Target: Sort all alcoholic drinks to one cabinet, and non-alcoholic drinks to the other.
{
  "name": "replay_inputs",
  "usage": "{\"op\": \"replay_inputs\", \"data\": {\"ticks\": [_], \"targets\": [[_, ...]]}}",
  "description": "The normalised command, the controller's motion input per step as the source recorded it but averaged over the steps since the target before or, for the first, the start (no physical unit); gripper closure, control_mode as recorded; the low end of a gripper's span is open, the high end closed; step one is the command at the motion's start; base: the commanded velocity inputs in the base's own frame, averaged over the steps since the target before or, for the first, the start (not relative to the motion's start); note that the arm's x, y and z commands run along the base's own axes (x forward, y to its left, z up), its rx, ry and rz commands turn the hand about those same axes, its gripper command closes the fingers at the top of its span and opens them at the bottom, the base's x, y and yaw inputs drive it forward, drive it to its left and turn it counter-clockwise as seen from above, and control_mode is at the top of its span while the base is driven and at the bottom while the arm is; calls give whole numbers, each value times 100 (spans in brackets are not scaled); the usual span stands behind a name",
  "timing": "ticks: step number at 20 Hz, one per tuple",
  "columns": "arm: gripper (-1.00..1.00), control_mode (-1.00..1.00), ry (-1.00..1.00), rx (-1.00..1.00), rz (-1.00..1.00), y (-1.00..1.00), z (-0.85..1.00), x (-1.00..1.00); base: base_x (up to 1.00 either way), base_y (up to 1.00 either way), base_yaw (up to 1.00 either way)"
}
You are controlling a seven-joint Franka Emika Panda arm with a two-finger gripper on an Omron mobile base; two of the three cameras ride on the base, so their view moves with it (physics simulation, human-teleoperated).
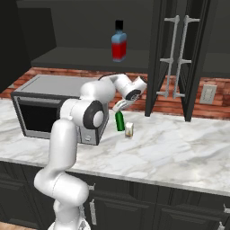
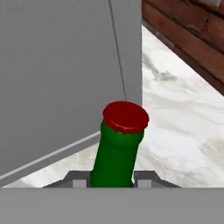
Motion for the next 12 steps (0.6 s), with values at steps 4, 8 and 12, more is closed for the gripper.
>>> {"op": "replay_inputs", "data": {"ticks": [4,8,12], "targets": [[100,-100,-17,0,0,-2,22,-15,0,0,0],[100,-100,-19,0,0,-4,22,-17,0,0,0],[100,-100,-12,0,-1,0,21,-18,0,0,0]]}}
